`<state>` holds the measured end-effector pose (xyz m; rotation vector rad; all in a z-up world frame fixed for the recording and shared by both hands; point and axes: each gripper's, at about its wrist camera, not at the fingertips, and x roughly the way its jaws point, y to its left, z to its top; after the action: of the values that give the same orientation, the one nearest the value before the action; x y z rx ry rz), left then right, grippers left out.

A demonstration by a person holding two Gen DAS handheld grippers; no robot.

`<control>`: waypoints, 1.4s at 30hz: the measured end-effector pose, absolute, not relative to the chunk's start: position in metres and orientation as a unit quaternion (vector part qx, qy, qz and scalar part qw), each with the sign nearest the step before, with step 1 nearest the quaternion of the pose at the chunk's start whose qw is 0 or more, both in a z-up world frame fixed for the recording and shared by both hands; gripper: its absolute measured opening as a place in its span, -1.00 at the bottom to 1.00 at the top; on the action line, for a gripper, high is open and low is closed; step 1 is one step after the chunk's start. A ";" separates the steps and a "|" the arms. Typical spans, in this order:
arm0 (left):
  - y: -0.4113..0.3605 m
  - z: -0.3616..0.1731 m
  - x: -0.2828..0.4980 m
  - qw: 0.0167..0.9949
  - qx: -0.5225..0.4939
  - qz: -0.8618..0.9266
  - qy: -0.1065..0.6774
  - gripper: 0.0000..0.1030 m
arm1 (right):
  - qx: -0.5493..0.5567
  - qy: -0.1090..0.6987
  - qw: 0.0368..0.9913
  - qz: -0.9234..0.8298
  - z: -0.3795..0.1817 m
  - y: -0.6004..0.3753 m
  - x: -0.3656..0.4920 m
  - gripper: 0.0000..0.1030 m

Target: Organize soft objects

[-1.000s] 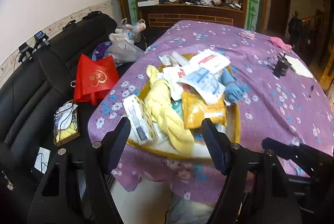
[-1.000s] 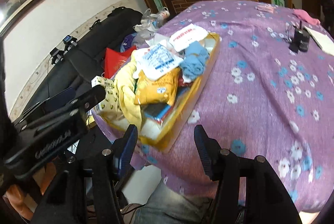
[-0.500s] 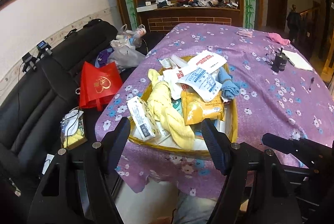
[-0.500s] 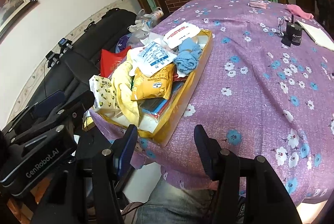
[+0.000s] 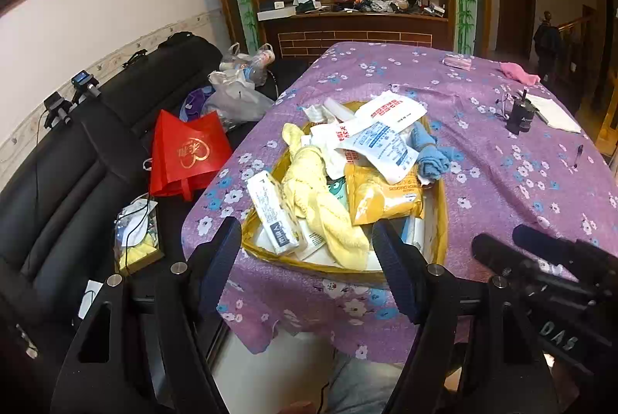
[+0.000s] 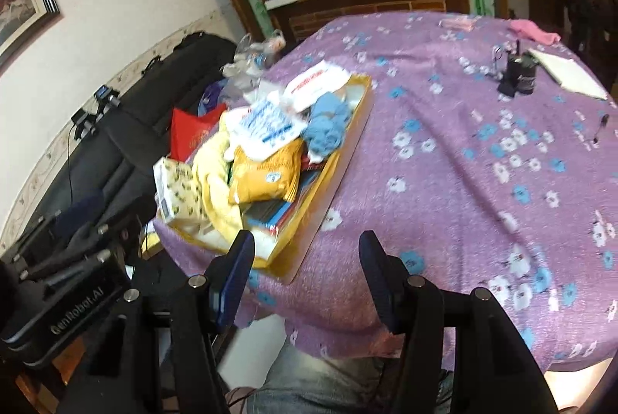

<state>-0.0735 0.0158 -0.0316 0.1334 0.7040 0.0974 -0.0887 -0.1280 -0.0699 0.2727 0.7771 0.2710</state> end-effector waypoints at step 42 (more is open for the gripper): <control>0.024 -0.042 -0.074 0.932 0.068 0.048 0.352 0.38 | 0.117 0.379 0.908 0.134 -0.069 -0.113 -0.088 0.10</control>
<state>-0.0738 0.0239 -0.0423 0.1388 0.7201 0.0988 -0.0881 -0.1134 -0.0688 0.2407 0.7821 0.2765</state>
